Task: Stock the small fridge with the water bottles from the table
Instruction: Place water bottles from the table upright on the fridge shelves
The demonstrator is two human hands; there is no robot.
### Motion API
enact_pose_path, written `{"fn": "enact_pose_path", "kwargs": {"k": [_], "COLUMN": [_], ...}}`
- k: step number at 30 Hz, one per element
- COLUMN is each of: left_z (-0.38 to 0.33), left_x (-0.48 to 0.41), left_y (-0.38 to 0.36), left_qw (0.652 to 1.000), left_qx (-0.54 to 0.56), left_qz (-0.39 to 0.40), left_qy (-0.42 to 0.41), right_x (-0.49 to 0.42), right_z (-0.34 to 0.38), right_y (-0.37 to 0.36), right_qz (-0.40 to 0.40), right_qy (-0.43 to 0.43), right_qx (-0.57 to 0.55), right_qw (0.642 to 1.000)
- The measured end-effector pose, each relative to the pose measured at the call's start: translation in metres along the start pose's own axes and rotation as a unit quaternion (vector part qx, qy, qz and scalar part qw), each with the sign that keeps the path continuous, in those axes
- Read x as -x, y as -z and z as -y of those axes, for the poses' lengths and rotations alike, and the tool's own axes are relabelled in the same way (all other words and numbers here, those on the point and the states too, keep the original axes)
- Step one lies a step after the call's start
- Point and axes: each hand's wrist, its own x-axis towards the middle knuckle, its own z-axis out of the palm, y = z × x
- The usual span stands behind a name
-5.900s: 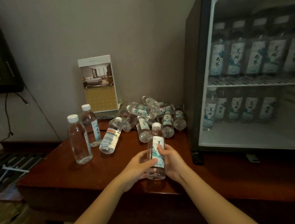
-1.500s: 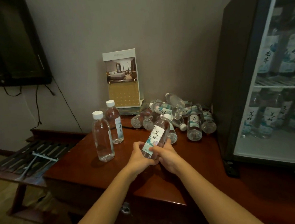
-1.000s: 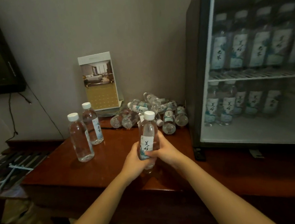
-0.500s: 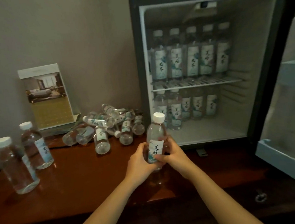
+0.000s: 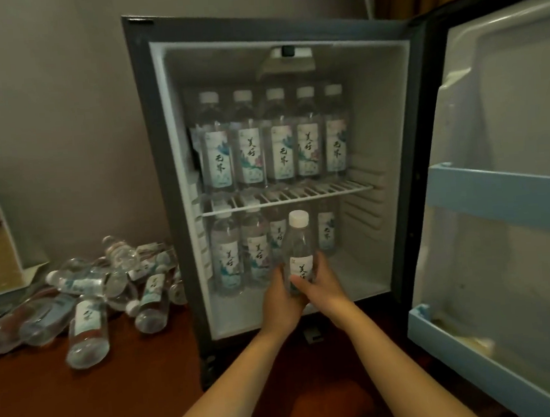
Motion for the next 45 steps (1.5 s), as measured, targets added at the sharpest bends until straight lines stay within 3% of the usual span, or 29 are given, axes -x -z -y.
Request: {"fn": "enact_pose_path", "kwargs": {"k": [9, 16, 31, 33, 38, 45], "left_z": [0.020, 0.028, 0.028, 0.025, 0.017, 0.022], "left_x": [-0.024, -0.037, -0.034, -0.026, -0.001, 0.050], "left_y": [-0.017, -0.005, 0.003, 0.010, 0.038, 0.109], "left_qw": [0.994, 0.995, 0.994, 0.994, 0.993, 0.983], "left_qx": [-0.046, -0.081, -0.106, -0.106, -0.105, -0.132], "left_qz": [-0.104, -0.048, -0.038, -0.037, -0.054, -0.126], "left_qy": [0.006, -0.011, -0.002, -0.005, -0.017, -0.023], "right_x": [-0.053, -0.087, -0.084, -0.073, -0.033, 0.019], "right_z": [-0.013, -0.014, -0.026, -0.028, -0.020, 0.032], "right_y": [-0.001, -0.012, -0.015, -0.020, -0.041, -0.084], "right_qz": [-0.003, 0.011, 0.013, -0.012, -0.165, 0.011], "right_qy": [0.018, 0.012, 0.043, 0.039, -0.022, -0.053], "right_qx": [0.001, -0.005, 0.013, 0.009, 0.048, -0.015], "right_qw": [1.000, 1.000, 0.999, 0.999, 0.985, 0.998]}}
